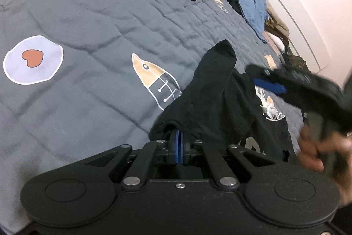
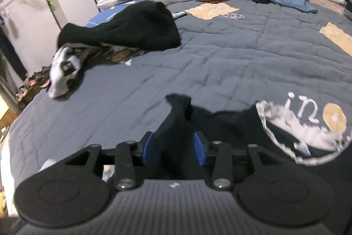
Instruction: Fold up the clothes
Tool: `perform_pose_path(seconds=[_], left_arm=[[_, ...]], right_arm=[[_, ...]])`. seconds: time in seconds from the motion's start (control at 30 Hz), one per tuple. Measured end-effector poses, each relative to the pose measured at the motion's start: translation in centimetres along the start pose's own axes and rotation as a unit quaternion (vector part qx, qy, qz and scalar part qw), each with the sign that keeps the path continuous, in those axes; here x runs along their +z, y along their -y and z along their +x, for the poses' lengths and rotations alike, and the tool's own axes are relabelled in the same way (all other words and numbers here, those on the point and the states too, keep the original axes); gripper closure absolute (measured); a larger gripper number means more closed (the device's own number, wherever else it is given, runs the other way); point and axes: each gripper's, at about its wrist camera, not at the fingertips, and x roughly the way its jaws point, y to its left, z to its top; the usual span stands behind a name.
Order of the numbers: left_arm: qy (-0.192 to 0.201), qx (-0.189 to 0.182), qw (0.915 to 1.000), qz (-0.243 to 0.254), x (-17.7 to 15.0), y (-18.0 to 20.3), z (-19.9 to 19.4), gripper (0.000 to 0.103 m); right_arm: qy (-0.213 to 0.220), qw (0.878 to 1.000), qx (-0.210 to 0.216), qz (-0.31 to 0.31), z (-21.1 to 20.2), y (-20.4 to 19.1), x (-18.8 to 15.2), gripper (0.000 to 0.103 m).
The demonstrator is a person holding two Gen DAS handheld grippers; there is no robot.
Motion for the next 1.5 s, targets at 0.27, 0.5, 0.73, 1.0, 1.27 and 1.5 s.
perform_pose_path(seconds=[0.27,0.5,0.73,1.0,1.27,1.5], left_arm=[[-0.005,0.0,0.9999,-0.009,0.3,-0.3,0.0,0.101],[0.007,-0.004,0.9994,-0.034,1.9,-1.4,-1.1,0.101],[0.028,-0.065,0.9953,-0.067,3.7,-2.5,-1.5,0.1],[0.005,-0.069,0.9974,-0.02,3.1,-0.7,-0.1,0.1],[-0.039,-0.048,0.998,0.014,1.6,0.0,2.3,0.1],[-0.088,-0.024,0.9959,0.0,0.5,-1.2,4.2,0.1]], right_arm=[[-0.021,1.0,0.005,0.017,-0.6,0.1,-4.8,0.058],[-0.03,0.999,-0.024,0.023,1.3,1.3,-6.0,0.058],[-0.017,0.999,-0.032,0.029,1.4,1.7,-6.6,0.058],[0.021,0.999,0.015,0.028,0.6,0.5,-3.8,0.057],[0.027,0.998,0.05,0.03,3.7,-0.5,-0.1,0.057],[0.016,0.997,0.018,0.067,7.5,1.3,1.7,0.057]])
